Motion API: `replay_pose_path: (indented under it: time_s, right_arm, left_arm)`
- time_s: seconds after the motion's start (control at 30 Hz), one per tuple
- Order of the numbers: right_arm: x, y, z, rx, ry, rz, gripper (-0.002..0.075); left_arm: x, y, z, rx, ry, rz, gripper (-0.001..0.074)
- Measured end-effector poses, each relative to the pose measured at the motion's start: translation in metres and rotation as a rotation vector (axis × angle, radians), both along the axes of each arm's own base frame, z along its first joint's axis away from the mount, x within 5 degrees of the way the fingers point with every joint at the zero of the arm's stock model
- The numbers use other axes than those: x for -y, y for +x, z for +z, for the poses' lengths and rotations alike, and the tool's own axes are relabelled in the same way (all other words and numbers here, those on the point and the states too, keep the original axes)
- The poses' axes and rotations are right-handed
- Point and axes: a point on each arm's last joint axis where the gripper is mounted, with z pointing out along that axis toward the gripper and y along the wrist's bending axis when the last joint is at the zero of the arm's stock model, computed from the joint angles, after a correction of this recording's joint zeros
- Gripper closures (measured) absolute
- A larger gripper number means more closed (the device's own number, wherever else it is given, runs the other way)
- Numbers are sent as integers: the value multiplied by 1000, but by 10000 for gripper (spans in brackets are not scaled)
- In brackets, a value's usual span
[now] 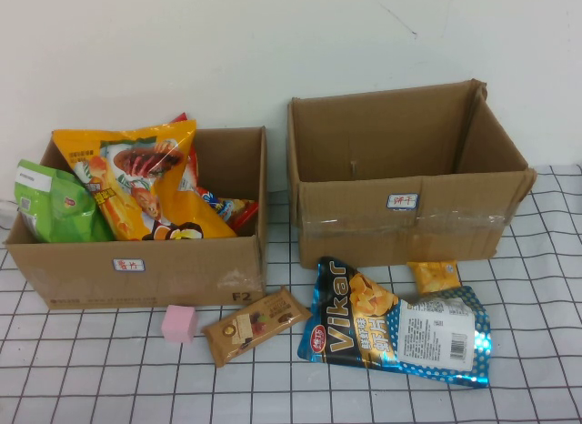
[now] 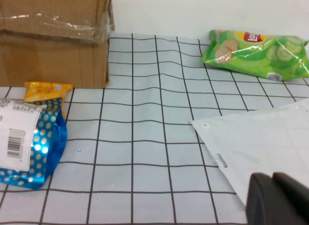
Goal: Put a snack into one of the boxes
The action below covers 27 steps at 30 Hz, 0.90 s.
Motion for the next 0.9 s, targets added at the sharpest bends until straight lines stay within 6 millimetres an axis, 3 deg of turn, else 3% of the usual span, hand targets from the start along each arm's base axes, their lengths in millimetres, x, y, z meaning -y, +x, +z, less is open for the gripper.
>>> replay_pose_path:
  time_s: [0.9]
  right_arm:
    - [0,0,0,1,8,-2,727]
  left_arm:
    - [2,0,0,0,-2,-42,737]
